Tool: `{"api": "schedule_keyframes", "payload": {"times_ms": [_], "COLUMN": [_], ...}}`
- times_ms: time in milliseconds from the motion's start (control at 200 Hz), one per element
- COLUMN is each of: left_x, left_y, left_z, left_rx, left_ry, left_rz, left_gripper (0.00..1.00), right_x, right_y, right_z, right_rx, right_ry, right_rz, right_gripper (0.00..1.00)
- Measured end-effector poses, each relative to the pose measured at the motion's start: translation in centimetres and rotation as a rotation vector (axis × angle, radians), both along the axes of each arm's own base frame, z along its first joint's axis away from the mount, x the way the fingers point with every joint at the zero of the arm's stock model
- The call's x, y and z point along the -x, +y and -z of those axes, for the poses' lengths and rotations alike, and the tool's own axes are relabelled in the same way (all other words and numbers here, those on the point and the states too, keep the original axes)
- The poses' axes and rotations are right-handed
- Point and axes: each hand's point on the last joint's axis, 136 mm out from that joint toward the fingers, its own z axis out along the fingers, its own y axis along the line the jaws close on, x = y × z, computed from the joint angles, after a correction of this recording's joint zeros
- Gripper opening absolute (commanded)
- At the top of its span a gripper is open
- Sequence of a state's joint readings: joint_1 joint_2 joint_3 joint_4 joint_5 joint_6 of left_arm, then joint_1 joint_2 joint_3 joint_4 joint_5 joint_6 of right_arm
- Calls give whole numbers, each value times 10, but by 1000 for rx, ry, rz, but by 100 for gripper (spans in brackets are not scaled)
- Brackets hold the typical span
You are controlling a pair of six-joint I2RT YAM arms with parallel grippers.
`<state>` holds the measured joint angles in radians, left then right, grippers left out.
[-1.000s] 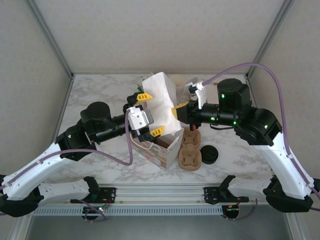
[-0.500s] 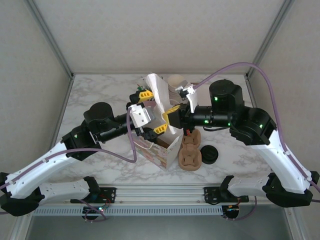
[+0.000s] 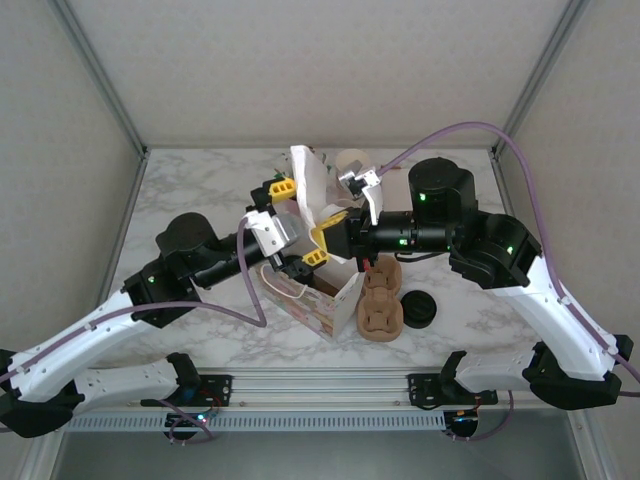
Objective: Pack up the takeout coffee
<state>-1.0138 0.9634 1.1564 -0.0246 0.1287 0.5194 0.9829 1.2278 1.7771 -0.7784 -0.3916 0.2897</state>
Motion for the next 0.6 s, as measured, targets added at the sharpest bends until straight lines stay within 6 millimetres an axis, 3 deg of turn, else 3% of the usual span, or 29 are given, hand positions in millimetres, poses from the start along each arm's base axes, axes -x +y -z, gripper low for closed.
{"api": "schedule_keyframes", "payload": {"times_ms": [190,385,596], "left_x": [11,19,22], "left_y": [-2,-6,-7], "left_z": [-2,-2,-1], "left_rx": [4,0,-5], "left_ry": [-9,-13,-17], "left_rz": [52,93,105], "left_gripper": [82,61,47], "right_x": [0,3,4], "right_y": [2,3,5], "right_z": [-5,-8,-7], "right_rx": [-24,-37,-39], "right_ry": [13,27,32], "right_rz": [-1,-15,-22], "right_gripper": [0,0,0]}}
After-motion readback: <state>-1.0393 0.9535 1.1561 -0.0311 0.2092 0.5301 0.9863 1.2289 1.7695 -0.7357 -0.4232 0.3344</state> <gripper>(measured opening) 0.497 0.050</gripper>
